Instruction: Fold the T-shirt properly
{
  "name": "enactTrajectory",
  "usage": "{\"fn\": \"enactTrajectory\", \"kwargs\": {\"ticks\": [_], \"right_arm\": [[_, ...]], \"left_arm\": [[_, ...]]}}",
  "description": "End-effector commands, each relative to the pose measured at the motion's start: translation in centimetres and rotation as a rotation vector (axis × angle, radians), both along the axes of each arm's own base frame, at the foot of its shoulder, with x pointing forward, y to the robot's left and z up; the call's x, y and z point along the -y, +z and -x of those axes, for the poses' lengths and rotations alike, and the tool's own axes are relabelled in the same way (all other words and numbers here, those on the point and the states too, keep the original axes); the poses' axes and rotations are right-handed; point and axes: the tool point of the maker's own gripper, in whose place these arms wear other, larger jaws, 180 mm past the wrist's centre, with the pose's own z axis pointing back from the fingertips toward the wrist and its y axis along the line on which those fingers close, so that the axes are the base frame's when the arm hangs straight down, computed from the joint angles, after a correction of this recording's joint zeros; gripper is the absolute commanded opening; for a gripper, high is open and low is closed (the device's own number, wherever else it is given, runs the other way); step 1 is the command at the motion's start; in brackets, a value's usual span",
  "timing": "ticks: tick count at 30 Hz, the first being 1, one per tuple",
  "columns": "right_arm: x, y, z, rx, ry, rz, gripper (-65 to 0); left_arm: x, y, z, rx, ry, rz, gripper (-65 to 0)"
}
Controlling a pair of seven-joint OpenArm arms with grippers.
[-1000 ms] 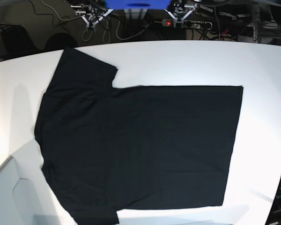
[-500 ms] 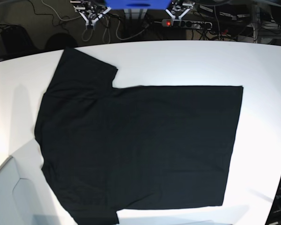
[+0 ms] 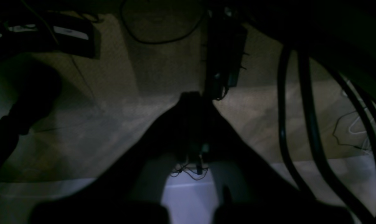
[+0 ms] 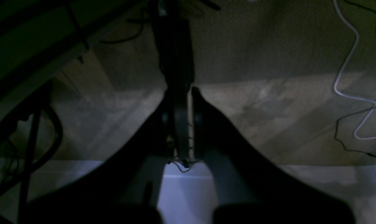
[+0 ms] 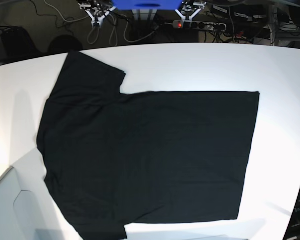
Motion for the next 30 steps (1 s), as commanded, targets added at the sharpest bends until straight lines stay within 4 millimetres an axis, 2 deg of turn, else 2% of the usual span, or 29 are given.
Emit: {"fn": "enactTrajectory", "kwargs": {"ticks": [1,5,8,12,27,30], "right_arm": [[0.6,0.1,0.4,-0.004,0.008,-0.006,-64.8],[1.2,0.0,0.4,-0.004,0.010,0.003,-64.9],[2.5,0.0,0.5,-0.006,0.014,0.022,-64.9],[2.7,0.1,1.1,-0.015,0.018,0.025,-64.9],[2.7,0.1,1.4,-0.020,0.018,0.025,-64.7],[2.7,0.1,1.5,-0.021,0.018,0.025,-64.8]], "left_arm": [[0.2,0.1,0.7,-0.013,-0.004,0.002,-64.8],[0.2,0.1,0.7,-0.013,-0.004,0.002,-64.8],[-0.1,0.1,1.2,-0.019,0.001,-0.002,-64.8],[-0.1,0.2,1.4,-0.021,0.001,-0.002,-64.8],[-0.1,0.1,1.3,-0.016,0.002,-0.002,-64.8],[-0.3,0.3,2.3,-0.028,0.002,-0.006,-64.8]]}}
